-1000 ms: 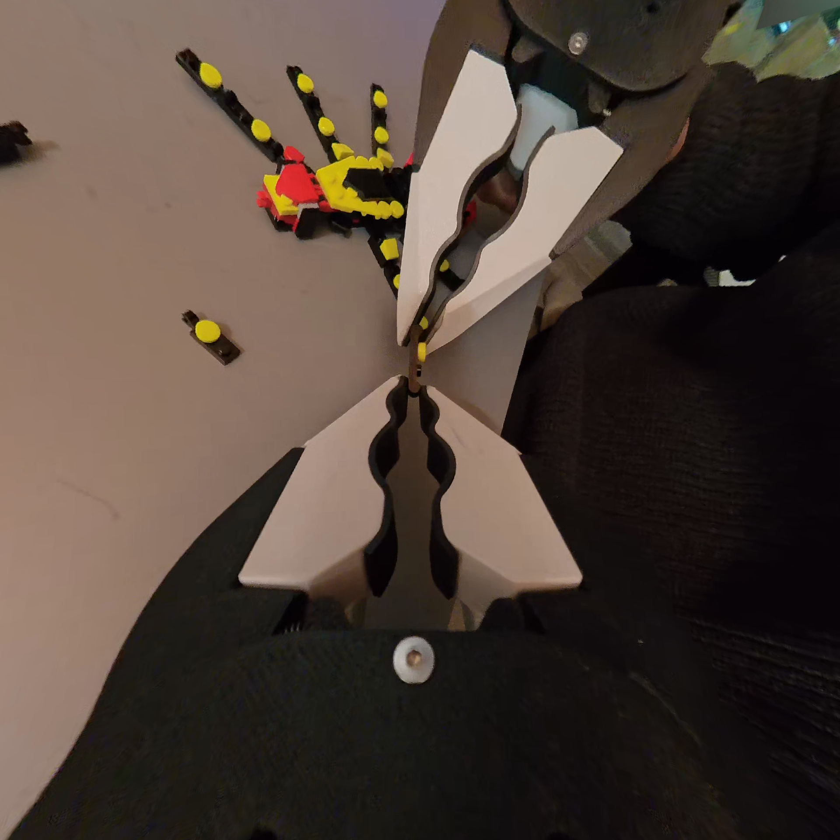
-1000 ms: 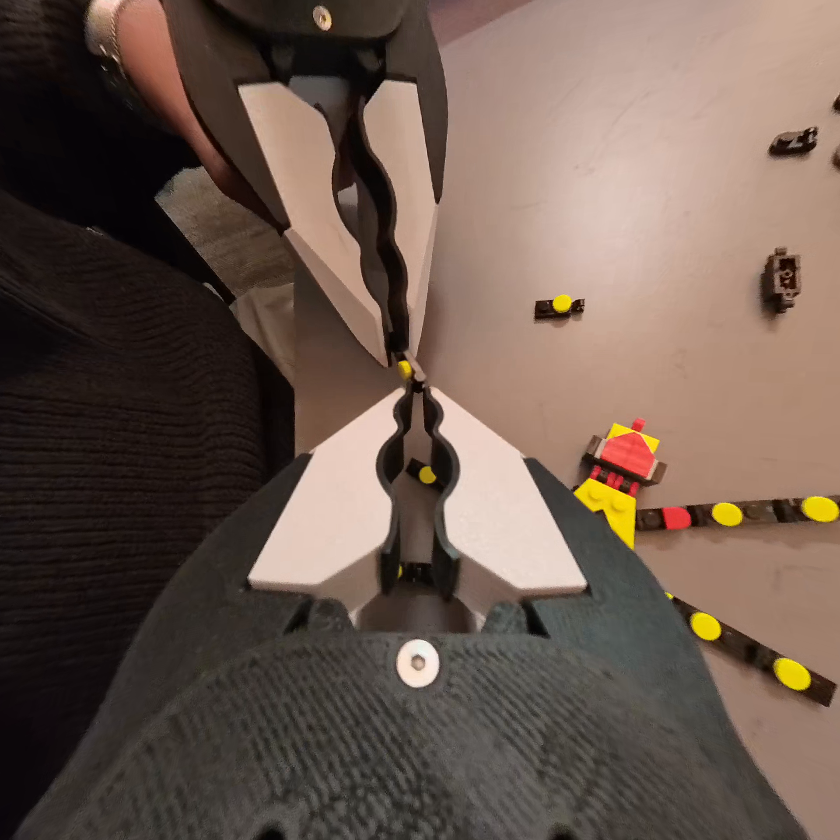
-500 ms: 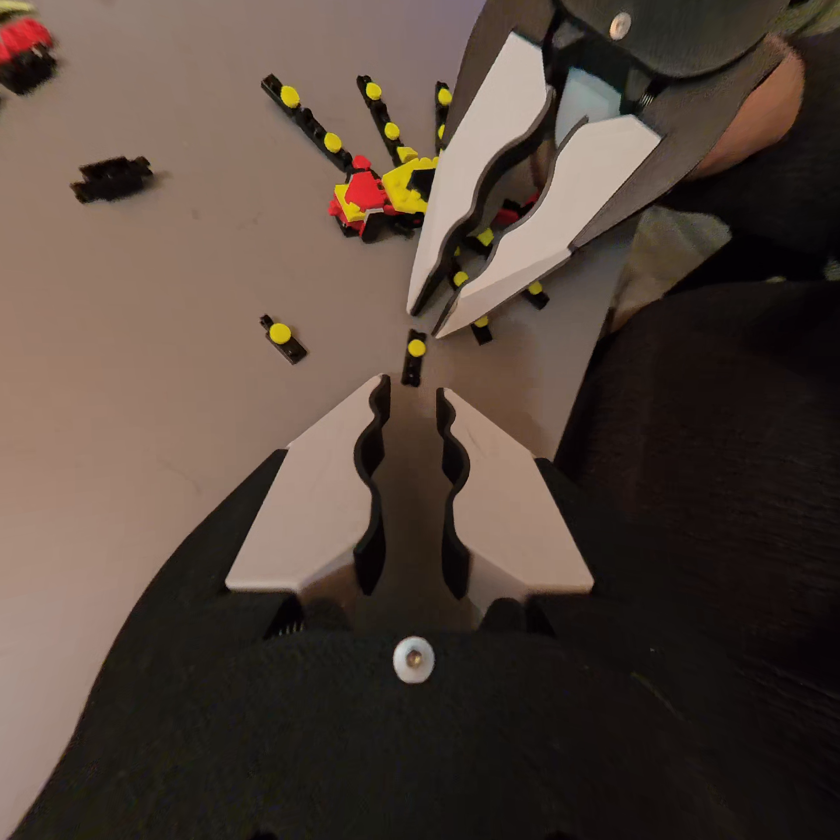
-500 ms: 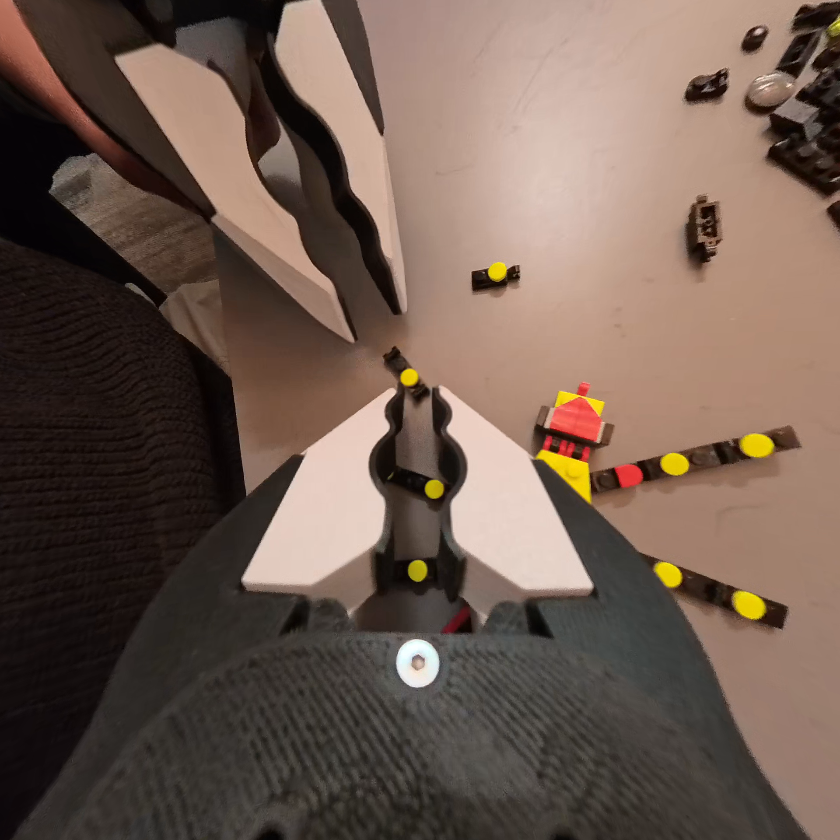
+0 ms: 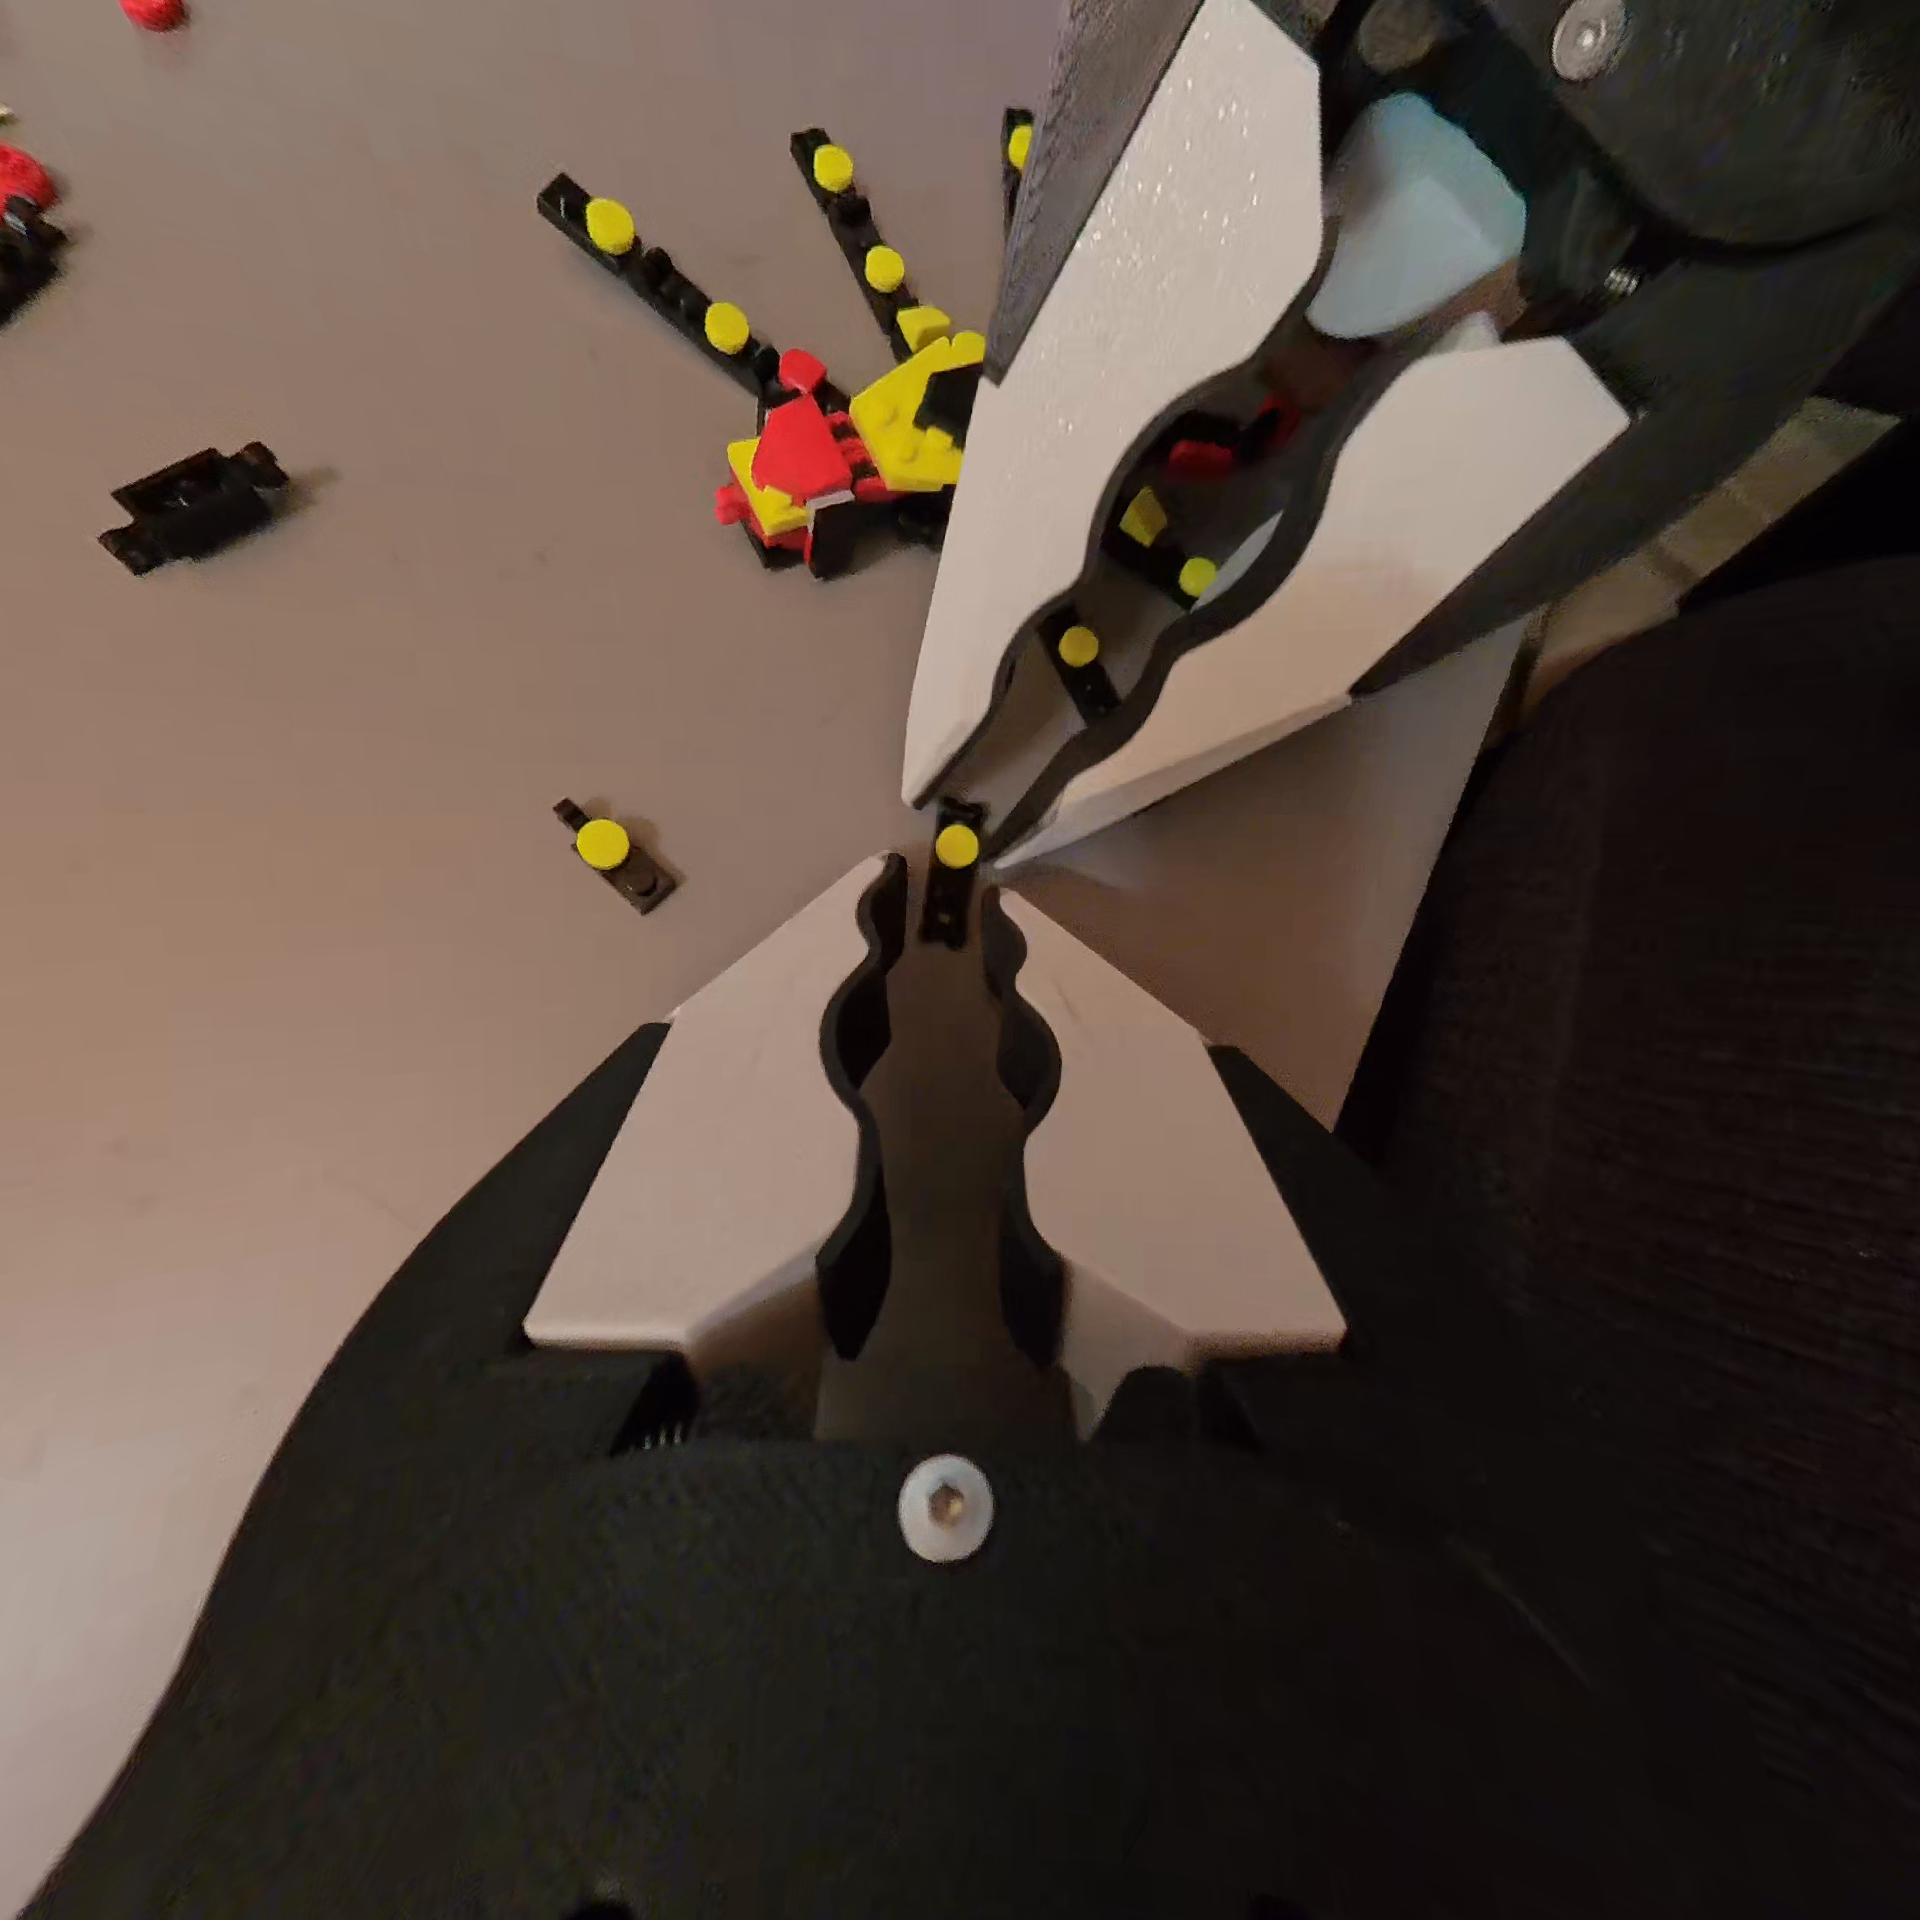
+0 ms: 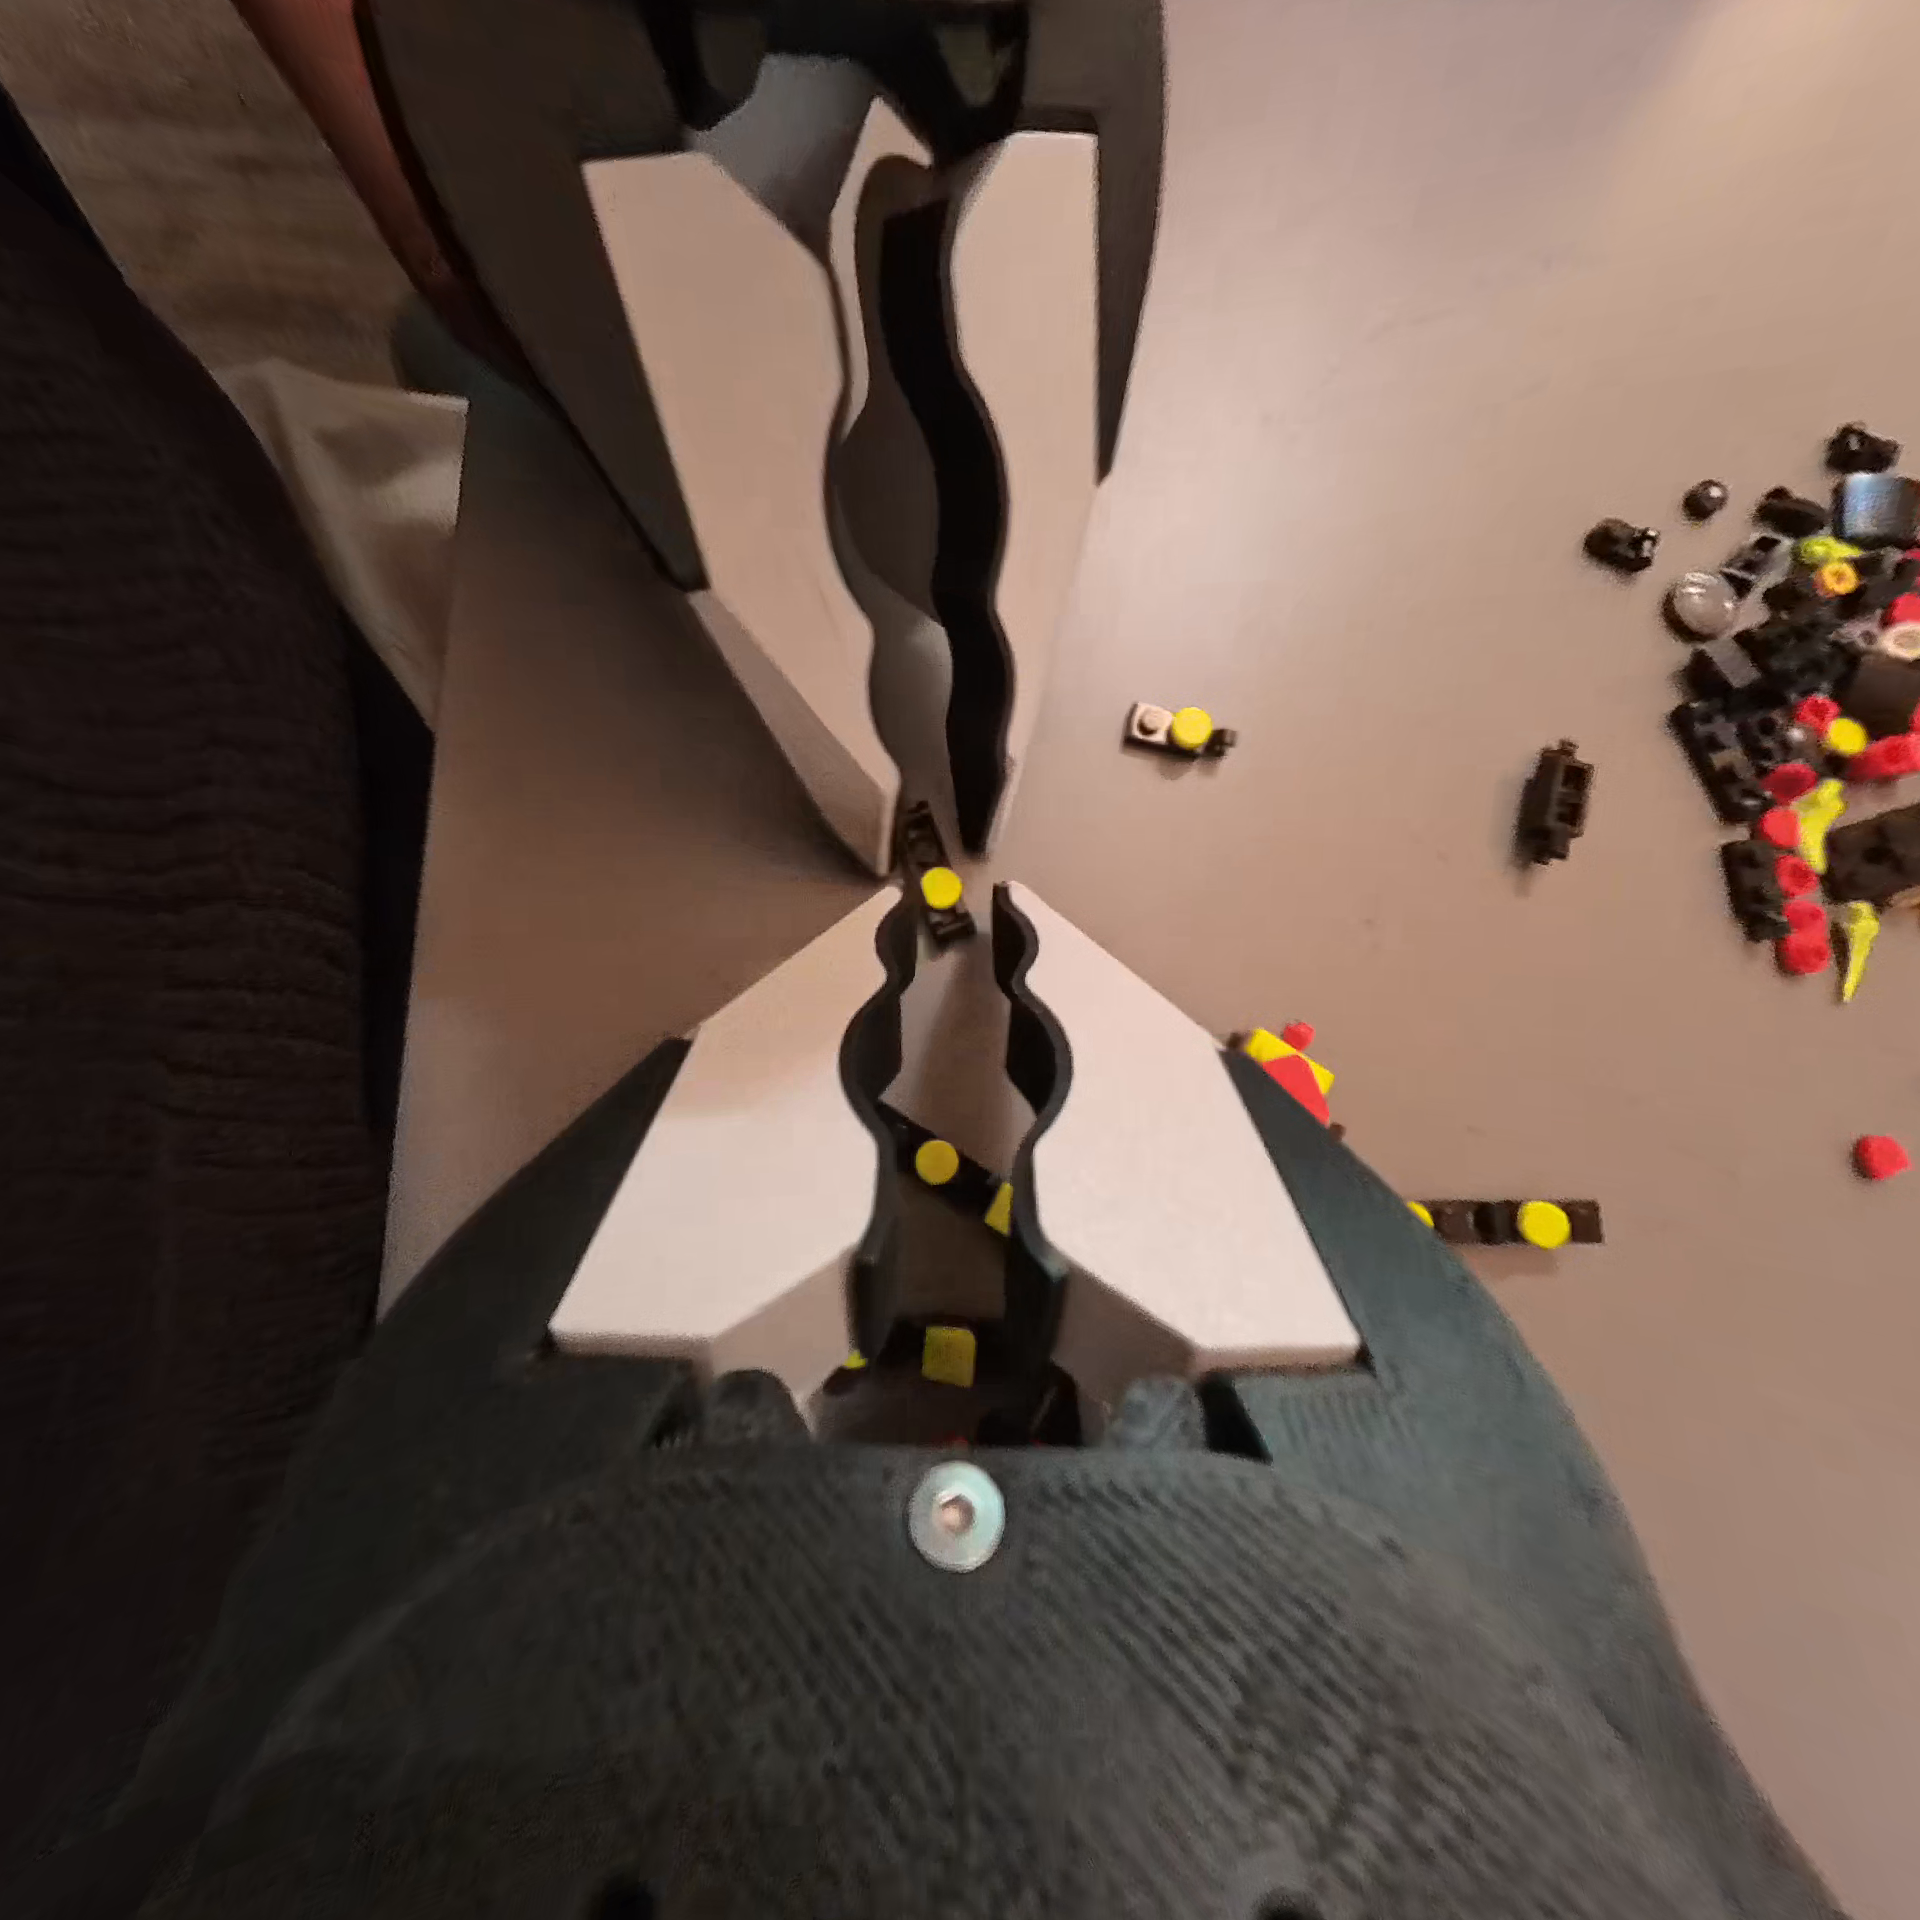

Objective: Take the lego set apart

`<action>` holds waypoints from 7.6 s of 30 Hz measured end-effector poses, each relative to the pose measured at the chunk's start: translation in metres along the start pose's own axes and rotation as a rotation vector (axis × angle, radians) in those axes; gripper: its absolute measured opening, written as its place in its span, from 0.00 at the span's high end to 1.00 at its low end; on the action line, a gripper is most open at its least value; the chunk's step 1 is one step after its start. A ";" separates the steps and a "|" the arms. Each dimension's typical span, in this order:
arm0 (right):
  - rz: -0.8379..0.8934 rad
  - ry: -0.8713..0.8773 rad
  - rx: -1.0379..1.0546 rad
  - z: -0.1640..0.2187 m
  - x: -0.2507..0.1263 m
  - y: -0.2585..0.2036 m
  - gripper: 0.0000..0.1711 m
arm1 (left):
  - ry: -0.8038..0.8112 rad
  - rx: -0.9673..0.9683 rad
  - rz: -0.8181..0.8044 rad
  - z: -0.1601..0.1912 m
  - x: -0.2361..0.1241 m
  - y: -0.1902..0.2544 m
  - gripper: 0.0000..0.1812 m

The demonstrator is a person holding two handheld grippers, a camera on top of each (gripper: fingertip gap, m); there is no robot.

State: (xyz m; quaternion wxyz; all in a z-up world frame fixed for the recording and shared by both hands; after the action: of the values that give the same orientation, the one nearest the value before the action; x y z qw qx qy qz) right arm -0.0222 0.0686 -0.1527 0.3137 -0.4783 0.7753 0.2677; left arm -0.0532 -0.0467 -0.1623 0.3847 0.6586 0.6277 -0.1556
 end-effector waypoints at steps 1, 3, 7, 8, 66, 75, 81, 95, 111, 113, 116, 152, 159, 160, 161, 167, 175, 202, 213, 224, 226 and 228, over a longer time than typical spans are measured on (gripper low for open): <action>0.001 -0.005 -0.018 -0.001 0.002 -0.001 0.92 | -0.002 -0.002 0.001 0.000 0.000 0.000 0.95; -0.004 -0.020 -0.051 -0.001 0.004 -0.003 0.94 | -0.003 -0.016 0.026 0.001 0.000 0.000 0.97; -0.012 -0.013 -0.066 -0.002 0.005 -0.004 0.94 | 0.000 -0.015 0.032 0.001 0.000 0.000 0.98; -0.018 -0.009 -0.063 -0.002 0.005 -0.004 0.94 | 0.001 -0.013 0.032 0.001 0.000 0.000 0.98; -0.043 0.024 0.054 -0.001 0.003 -0.004 0.96 | -0.018 0.045 -0.013 -0.001 -0.003 0.005 1.00; -0.032 -0.004 0.036 -0.001 0.004 -0.005 0.96 | -0.035 0.029 -0.032 -0.002 -0.003 0.007 1.00; -0.047 -0.023 0.092 -0.001 0.003 -0.006 0.96 | -0.056 0.016 -0.041 -0.003 -0.001 0.012 1.00; -0.029 0.013 0.161 0.002 0.002 -0.005 0.97 | -0.093 0.008 -0.123 -0.006 0.001 0.016 1.00; 0.149 0.164 0.252 0.001 -0.044 0.030 0.96 | -0.076 -0.036 -0.066 -0.005 0.002 0.013 1.00; 0.168 0.150 0.238 0.003 -0.043 0.032 0.96 | -0.037 -0.057 -0.042 -0.007 -0.003 0.011 1.00; 0.167 0.148 0.243 0.004 -0.042 0.033 0.96 | 0.091 -0.113 0.029 -0.013 -0.019 0.008 1.00; 0.314 0.207 0.226 -0.006 -0.036 0.161 0.89 | -0.027 -0.472 -0.916 0.075 -0.147 -0.124 0.74; 0.240 0.257 0.253 -0.004 -0.047 0.126 0.88 | -0.015 -0.527 -0.922 0.079 -0.149 -0.126 0.75; 0.247 0.236 0.232 -0.002 -0.047 0.119 0.88 | -0.005 -0.541 -0.915 0.080 -0.149 -0.127 0.76; 0.260 0.212 0.207 0.000 -0.048 0.112 0.88 | 0.003 -0.554 -0.913 0.080 -0.150 -0.128 0.76; 0.305 0.132 0.087 0.007 -0.057 0.083 0.87 | 0.025 -0.555 -0.897 0.072 -0.143 -0.137 0.85; 0.302 0.195 0.146 0.013 -0.073 0.074 0.88 | -0.048 -0.393 -0.965 0.052 -0.134 -0.129 0.87; 0.334 0.160 0.040 0.006 -0.071 0.056 0.89 | 0.091 -0.266 -0.497 -0.027 -0.049 -0.138 0.97; 0.316 0.122 0.035 0.012 -0.060 0.055 0.89 | 0.149 -0.137 -0.175 -0.040 -0.031 -0.095 0.89; 0.243 0.111 0.054 0.016 -0.041 0.051 0.89 | -0.033 -0.060 -0.136 -0.030 -0.005 -0.066 0.97; 0.221 0.122 0.060 0.014 -0.039 0.048 0.89 | -0.050 -0.055 -0.083 -0.028 -0.003 -0.056 0.97; 0.179 0.130 0.063 0.011 -0.035 0.043 0.91 | -0.059 -0.024 -0.059 -0.026 -0.001 -0.047 0.97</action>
State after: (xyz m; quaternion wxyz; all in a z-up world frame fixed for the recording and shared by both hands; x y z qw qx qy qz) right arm -0.0462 0.1136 -0.1285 0.2525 -0.4134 0.8416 0.2387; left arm -0.1048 -0.0326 -0.1591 0.4062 0.6303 0.6369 -0.1788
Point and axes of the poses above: each gripper's, where its closed fingertips meet, x out along the fingers, z out of its underside, y = z × x across the jaws, the point moved 9 cm from there along -x, back along the fingers, and after that the axes turned 3 degrees about z, right-handed, at the moved point
